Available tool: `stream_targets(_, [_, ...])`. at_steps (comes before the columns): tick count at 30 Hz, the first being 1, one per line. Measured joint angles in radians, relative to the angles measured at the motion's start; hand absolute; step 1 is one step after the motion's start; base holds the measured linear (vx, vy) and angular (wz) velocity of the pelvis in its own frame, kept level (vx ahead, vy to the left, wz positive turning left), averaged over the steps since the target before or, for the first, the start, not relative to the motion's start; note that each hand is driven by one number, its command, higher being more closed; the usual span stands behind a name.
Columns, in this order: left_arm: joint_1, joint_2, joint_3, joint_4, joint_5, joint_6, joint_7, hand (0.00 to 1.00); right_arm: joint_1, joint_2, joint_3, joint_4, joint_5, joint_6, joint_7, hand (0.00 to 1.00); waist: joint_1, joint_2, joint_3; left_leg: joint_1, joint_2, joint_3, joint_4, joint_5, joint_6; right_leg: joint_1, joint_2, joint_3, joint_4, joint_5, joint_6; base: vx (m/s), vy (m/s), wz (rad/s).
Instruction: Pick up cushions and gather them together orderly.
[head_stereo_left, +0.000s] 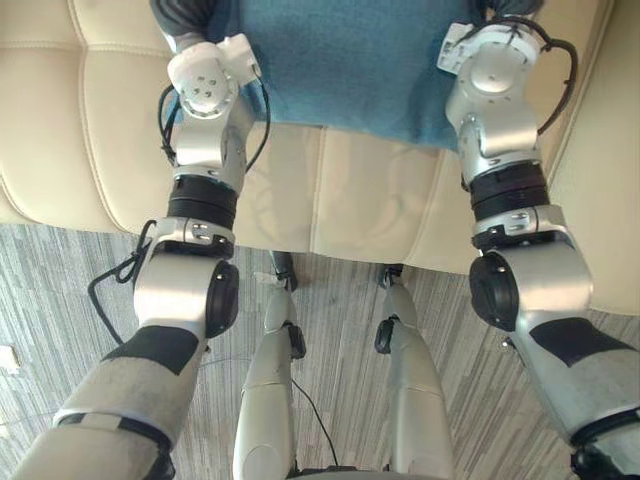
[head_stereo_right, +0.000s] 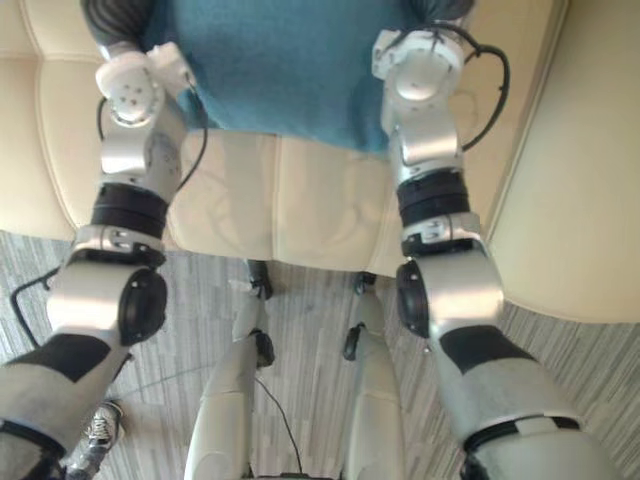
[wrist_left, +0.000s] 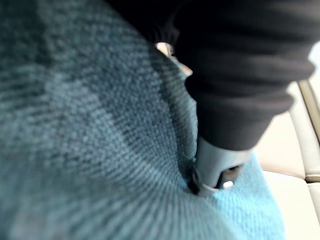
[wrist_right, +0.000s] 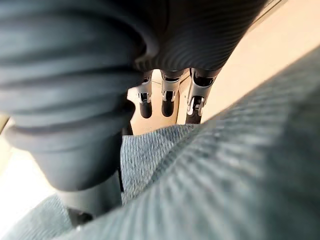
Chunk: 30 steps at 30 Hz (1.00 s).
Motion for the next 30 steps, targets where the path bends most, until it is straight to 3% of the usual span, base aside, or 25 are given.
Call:
stream_targets(9, [0.308, -0.018, -0.004, -0.253, -0.06, -0.008, -0.067, 0.0, 0.349, 0.002, -0.004, -0.353, 0.039, -0.018, 0.045, 0.0, 0.006, -0.001, 0.001, 0.121, 0.004, 0.039, 0.002, -0.001, -0.001, 0.05, -0.006, 0.002, 0.108, -0.024, -0.014, 0.01, 0.004, -0.06])
stream_targets(15, [0.668, 0.011, -0.004, -0.485, -0.093, -0.052, -0.144, 0.0, 0.755, 0.0, -0.007, -0.637, 0.045, -0.051, 0.149, 0.0, 0.003, -0.004, -0.002, 0.267, 0.012, 0.034, 0.024, -0.054, -0.028, 0.2, -0.009, -0.009, 0.154, -0.15, -0.012, 0.06, -0.058, 0.11])
stream_targets(19, [1.005, -0.062, 0.005, -0.554, -0.093, -0.042, -0.218, 0.0, 1.076, 0.037, 0.006, -0.751, 0.04, -0.06, 0.26, 0.0, 0.0, -0.01, -0.018, 0.404, 0.027, 0.031, 0.07, -0.105, -0.031, 0.355, -0.002, -0.034, 0.173, -0.197, -0.015, 0.04, -0.063, 0.04])
stream_targets(25, [1.316, -0.15, -0.005, -0.558, -0.036, -0.02, -0.304, 0.0, 1.392, 0.131, 0.048, -0.754, 0.01, -0.082, 0.409, 0.0, -0.005, -0.016, -0.15, 0.52, 0.042, 0.038, 0.091, -0.16, -0.039, 0.481, 0.011, -0.041, 0.154, -0.235, -0.009, 0.09, -0.016, -0.04])
stream_targets(30, [1.383, -0.185, -0.003, -0.277, 0.052, 0.002, -0.382, 0.0, 1.465, 0.197, 0.0, -0.368, -0.036, -0.085, 0.485, 0.0, -0.017, -0.014, -0.253, 0.624, 0.043, 0.04, 0.071, -0.174, -0.046, 0.614, 0.029, -0.042, 0.07, -0.217, 0.004, 0.1, 0.022, -0.05])
